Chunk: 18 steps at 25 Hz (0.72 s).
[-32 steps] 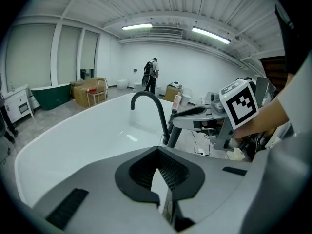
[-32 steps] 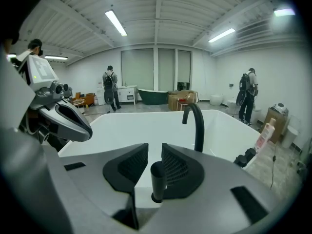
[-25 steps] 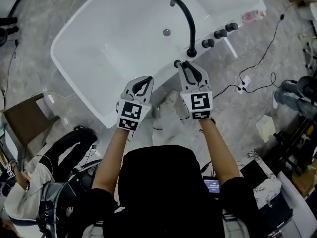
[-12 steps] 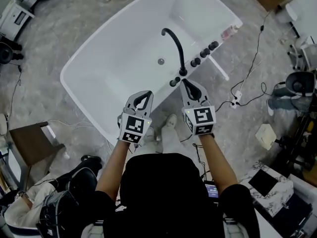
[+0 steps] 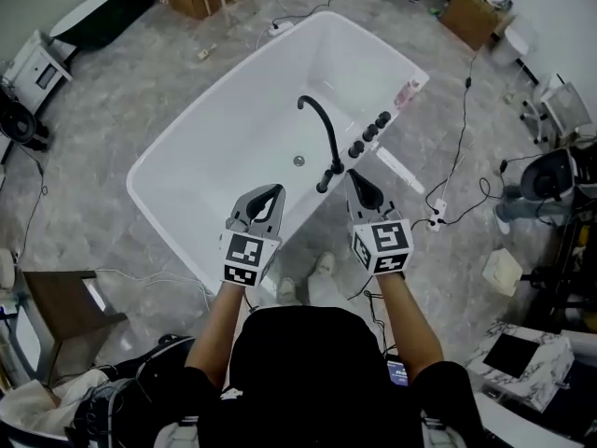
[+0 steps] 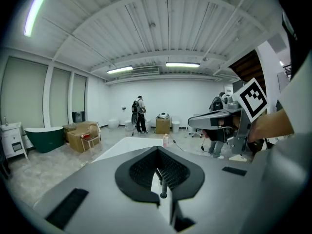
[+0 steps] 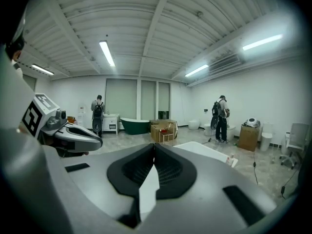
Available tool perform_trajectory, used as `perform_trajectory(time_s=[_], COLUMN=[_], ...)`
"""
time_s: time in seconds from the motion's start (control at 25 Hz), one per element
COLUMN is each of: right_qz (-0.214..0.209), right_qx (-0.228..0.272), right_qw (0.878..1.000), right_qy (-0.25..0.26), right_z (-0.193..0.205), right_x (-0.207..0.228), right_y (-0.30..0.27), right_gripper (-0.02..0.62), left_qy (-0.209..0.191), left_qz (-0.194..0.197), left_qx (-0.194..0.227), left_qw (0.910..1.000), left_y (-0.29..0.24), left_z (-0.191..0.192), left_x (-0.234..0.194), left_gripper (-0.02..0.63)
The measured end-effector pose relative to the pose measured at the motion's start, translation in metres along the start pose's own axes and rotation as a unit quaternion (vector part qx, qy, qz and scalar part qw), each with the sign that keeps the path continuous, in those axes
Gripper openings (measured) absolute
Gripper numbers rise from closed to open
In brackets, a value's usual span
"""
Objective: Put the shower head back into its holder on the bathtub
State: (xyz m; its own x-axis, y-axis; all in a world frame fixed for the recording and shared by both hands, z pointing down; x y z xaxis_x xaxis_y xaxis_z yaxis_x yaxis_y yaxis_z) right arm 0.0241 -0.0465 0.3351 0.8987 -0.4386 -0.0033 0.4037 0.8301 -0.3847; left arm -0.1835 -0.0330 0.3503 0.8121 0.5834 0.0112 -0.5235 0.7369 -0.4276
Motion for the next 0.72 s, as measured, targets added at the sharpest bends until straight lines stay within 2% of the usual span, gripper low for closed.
perform_trajectory(time_s=[0.32, 0.72], right_qz=[0.016, 0.028], right_qx=[0.045, 0.085], right_qw=[0.999, 0.996], right_qy=[-0.002, 0.013], right_z=[-0.031, -0.049], right_x=[-0.029, -0.050], right_y=[0.060, 0.104], right_gripper=[0.023, 0.023], left_qy=[-0.005, -0.023], left_qz=[0.005, 0.019], left_qx=[0.049, 0.099], left_qw=[0.9988, 0.9946], left_y=[0.055, 0.088], left_z=[-0.030, -0.054], left_x=[0.002, 0.021], left_gripper=[0.014, 0.014])
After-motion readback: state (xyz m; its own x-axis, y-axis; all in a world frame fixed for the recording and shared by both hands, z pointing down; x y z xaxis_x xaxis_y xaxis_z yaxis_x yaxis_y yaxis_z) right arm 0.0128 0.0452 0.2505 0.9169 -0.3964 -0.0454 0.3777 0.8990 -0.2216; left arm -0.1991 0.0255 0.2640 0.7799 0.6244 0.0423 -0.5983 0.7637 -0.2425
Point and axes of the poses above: the fingertips, and each gripper's own axes: y backward along the fingers, x to its right, z out of its underside, the point moved 7 cm from there along y, backward along the fingers, and after that the axes turned 8 degrees about -x, right-handed, at the moved point
